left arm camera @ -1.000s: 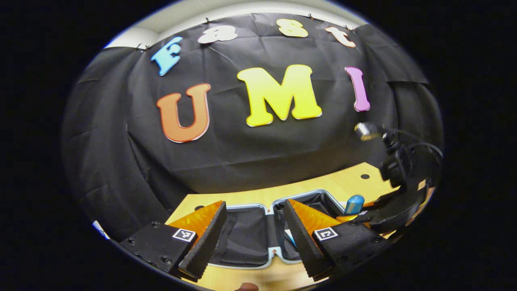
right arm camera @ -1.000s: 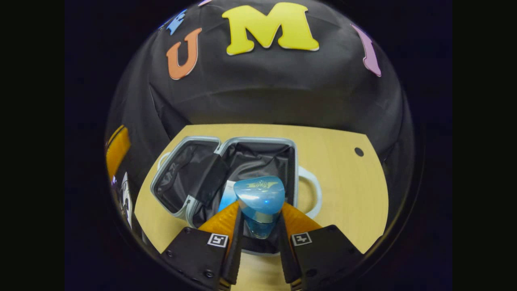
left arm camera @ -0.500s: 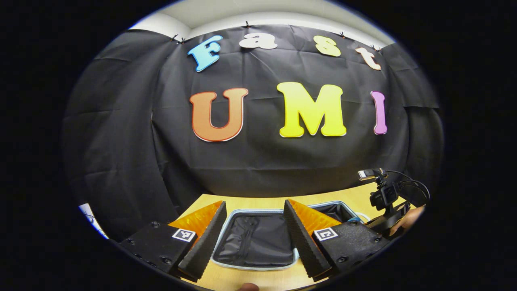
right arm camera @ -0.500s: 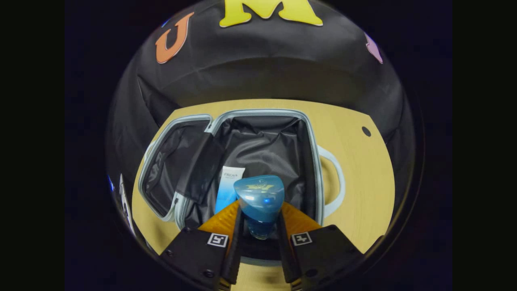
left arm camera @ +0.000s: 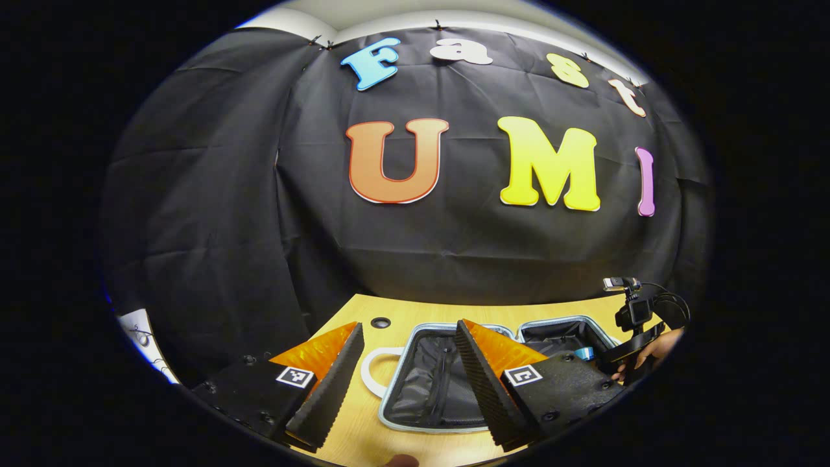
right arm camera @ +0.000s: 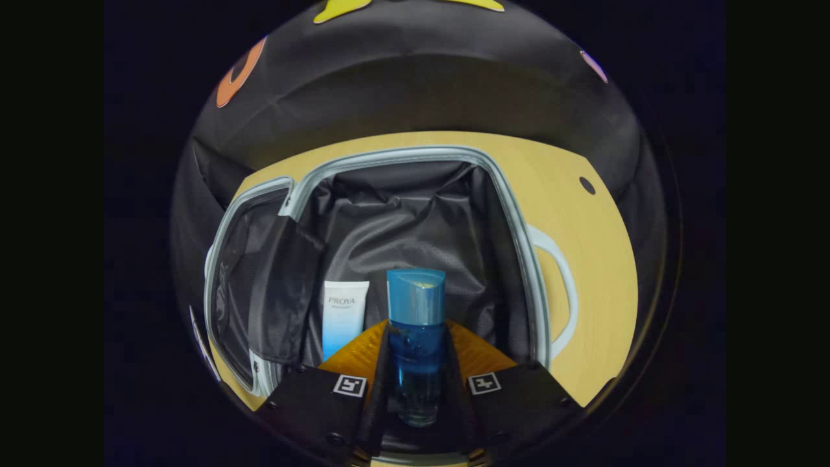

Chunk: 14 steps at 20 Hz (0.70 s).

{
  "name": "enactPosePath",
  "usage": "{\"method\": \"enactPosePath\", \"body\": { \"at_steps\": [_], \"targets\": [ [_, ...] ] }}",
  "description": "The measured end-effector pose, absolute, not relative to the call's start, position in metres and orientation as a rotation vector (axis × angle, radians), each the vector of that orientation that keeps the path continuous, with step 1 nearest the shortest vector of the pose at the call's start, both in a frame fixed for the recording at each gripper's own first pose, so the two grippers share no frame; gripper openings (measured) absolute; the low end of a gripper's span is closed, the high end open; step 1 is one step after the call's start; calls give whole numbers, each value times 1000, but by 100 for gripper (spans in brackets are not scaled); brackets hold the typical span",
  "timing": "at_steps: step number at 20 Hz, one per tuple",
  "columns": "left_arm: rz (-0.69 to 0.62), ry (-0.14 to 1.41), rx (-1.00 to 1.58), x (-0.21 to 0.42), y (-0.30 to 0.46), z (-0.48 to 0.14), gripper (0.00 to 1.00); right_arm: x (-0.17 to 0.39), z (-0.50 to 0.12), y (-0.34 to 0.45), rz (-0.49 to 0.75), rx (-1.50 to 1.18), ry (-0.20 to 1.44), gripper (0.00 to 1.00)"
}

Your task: First open the suitcase, pack the skin care products into it, and then close the suitcase.

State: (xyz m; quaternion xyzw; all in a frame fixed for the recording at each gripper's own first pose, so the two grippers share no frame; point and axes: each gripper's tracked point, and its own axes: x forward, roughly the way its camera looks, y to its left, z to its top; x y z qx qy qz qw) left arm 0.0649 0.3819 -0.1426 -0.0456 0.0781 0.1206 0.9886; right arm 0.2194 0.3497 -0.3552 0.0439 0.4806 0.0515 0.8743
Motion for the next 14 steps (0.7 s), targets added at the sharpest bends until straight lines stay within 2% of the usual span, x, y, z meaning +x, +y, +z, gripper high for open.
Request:
{"method": "enactPosePath", "body": {
  "at_steps": [6, 10, 14],
  "targets": [
    [275, 205, -181, 76, 425, -182, 91, 214, -362, 354, 126, 70, 1024, 42],
    [284, 291, -289, 91, 448, -233, 91, 210, -336, 359, 189, 70, 962, 71],
    [258, 375, -496, 101, 452, -281, 92, 195, -277, 363, 310, 35, 843, 78]
  ]
}}
